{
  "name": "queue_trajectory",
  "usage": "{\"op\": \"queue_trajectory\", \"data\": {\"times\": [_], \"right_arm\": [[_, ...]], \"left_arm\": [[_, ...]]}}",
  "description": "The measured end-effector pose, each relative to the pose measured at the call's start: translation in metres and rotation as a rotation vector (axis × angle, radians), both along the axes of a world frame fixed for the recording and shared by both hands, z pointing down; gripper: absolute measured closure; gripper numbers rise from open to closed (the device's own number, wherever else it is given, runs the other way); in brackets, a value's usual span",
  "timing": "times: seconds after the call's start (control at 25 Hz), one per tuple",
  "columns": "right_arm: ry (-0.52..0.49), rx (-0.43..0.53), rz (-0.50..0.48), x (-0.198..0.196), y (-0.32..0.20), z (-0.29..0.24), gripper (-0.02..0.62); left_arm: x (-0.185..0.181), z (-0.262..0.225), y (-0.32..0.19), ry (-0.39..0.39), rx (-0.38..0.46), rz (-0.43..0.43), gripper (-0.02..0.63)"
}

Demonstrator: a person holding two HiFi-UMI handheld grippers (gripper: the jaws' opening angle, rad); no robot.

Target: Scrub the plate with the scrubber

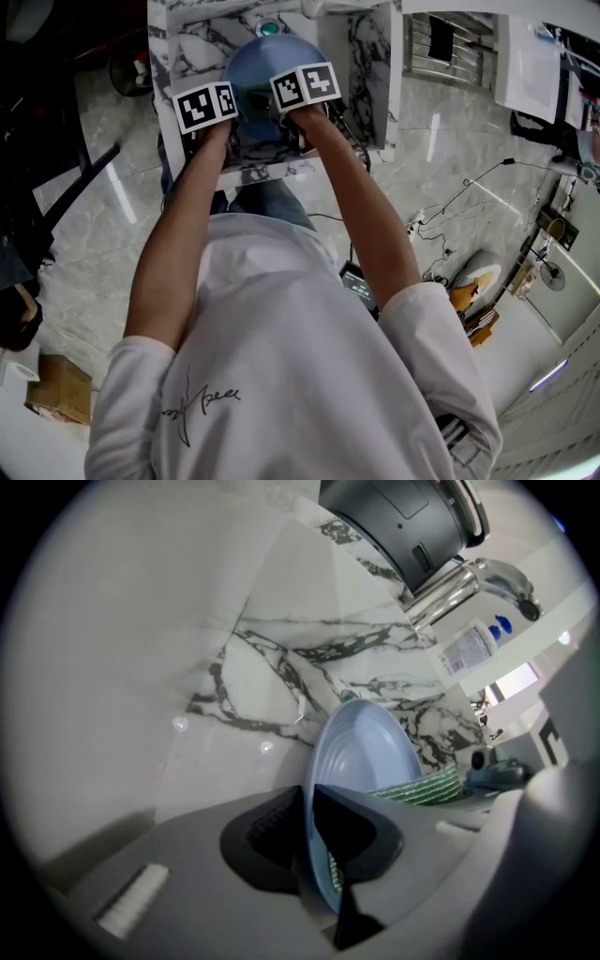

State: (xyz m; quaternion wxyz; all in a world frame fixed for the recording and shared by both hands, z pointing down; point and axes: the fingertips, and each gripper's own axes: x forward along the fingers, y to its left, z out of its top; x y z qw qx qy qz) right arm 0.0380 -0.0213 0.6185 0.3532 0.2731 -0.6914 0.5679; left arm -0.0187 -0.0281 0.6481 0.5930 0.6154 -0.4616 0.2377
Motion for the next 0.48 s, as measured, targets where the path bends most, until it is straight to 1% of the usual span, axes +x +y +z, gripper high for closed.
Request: {"op": "queue_trajectory", "data": {"times": [0.28, 0.48], "right_arm": [[0.01, 0.025, -0.04, 0.0011, -0.0001, 0.0007, 0.52], [0.018, 0.021, -0.068, 0.005, 0.0017, 0.0012, 0.52]], "left_arm": [[0.0, 0.0006, -0.0001, 0.0, -0.001, 0.0, 0.512], [-0.0003, 0.0007, 0.0001, 0.0, 0.0, 0.001, 0.512]]}}
